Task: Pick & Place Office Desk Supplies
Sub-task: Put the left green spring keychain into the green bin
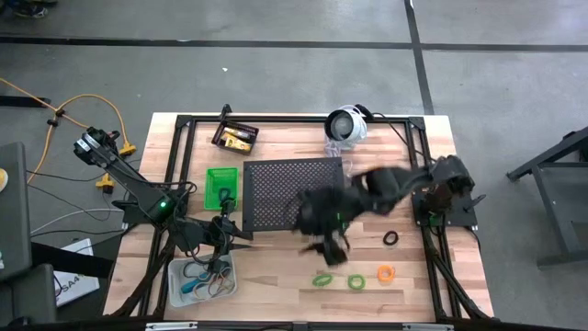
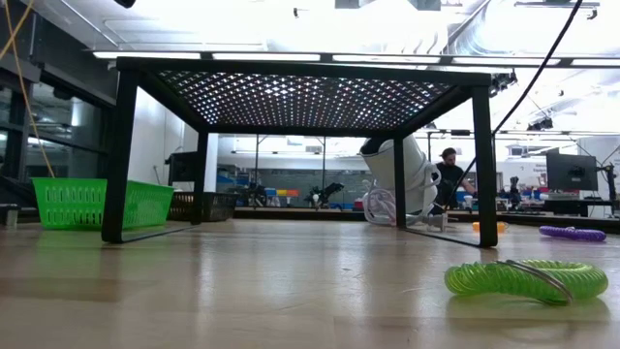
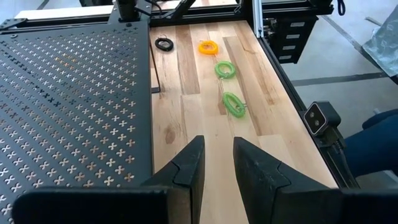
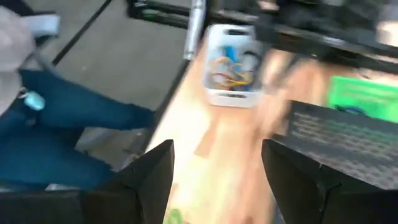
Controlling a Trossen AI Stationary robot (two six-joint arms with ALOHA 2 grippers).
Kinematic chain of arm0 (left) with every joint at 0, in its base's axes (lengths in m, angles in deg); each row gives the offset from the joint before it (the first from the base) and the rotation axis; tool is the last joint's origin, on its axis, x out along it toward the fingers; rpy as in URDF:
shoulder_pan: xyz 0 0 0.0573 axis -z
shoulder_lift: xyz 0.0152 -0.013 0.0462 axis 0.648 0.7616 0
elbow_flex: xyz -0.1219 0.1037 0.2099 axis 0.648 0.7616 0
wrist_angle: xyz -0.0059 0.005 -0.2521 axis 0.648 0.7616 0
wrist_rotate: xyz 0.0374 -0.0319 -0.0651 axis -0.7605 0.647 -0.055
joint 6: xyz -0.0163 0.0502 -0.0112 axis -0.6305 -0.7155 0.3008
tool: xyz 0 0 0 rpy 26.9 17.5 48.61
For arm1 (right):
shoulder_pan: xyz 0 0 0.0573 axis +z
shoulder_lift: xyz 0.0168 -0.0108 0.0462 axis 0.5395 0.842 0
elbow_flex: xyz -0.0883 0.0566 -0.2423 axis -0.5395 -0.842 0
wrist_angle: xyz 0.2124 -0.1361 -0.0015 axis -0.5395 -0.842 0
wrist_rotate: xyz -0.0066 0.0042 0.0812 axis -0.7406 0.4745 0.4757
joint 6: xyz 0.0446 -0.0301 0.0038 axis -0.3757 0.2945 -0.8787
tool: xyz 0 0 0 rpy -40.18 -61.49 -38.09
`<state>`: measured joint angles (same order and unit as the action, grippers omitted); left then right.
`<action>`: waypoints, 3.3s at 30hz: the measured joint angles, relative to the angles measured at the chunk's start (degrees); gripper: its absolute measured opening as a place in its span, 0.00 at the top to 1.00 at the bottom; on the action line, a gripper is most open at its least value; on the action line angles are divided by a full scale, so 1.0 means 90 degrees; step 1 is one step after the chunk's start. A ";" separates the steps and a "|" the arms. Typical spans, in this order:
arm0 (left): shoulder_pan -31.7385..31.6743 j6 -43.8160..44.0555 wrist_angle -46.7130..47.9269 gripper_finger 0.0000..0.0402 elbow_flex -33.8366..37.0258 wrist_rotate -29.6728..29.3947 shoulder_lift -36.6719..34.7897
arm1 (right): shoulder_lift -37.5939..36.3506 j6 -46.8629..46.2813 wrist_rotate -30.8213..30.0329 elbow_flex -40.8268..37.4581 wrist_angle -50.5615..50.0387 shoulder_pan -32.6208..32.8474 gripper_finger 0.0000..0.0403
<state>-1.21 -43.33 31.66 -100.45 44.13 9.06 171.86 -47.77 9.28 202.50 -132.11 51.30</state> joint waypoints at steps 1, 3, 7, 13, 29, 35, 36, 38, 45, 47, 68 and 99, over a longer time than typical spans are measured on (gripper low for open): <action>0.0000 -0.0001 0.0002 0.80 0.0000 0.0000 0.0000 | 0.0043 -0.0004 -0.0071 0.0001 0.0004 0.0180 0.43; 0.0000 -0.0002 0.0000 0.80 0.0000 0.0000 -0.0002 | 0.0147 -0.0087 -0.0221 0.0000 -0.0034 0.0508 0.43; 0.0000 -0.0002 -0.0019 0.80 0.0000 0.0000 -0.0002 | 0.0393 -0.0149 -0.0712 0.0004 -0.0008 0.0973 0.43; 0.0000 -0.0002 -0.0034 0.80 0.0000 0.0000 -0.0002 | 0.0812 -0.0511 -0.0871 0.0007 -0.0196 0.1183 0.43; 0.0000 -0.0002 -0.0028 0.80 0.0000 0.0000 -0.0002 | 0.2261 -0.0981 -0.0557 0.0004 -0.1079 0.1166 0.43; 0.0000 0.0000 -0.0029 0.80 0.0000 0.0000 0.0000 | 0.2322 -0.1766 -0.0864 -0.0537 -0.0978 0.1166 0.43; 0.0000 -0.0001 -0.0029 0.80 0.0000 0.0000 0.0000 | 0.2317 -0.1955 -0.0873 -0.0730 -0.0913 0.1176 0.43; 0.0000 0.0000 -0.0038 0.80 0.0000 0.0000 0.0000 | 0.2278 -0.2366 -0.0868 -0.1137 -0.0733 0.1219 0.43; 0.0000 0.0000 -0.0044 0.80 0.0000 0.0000 0.0002 | 0.2193 -0.3357 -0.0802 -0.2136 0.0399 0.1531 0.43; 0.0000 0.0000 -0.0044 0.80 0.0000 0.0000 0.0002 | 0.2187 -0.3529 -0.1021 -0.2191 0.0341 0.1657 0.43; 0.0000 0.0000 -0.0051 0.80 0.0000 0.0000 0.0002 | 0.2176 -0.4369 -0.2316 -0.3097 0.1026 0.2149 0.43; 0.0000 0.0000 -0.0053 0.80 0.0000 0.0000 0.0002 | 0.2161 -0.4330 -0.2177 -0.3537 0.1353 0.2120 0.62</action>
<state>-1.21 -43.33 31.18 -100.45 44.13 9.08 191.31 -86.74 -10.31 170.67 -119.94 70.38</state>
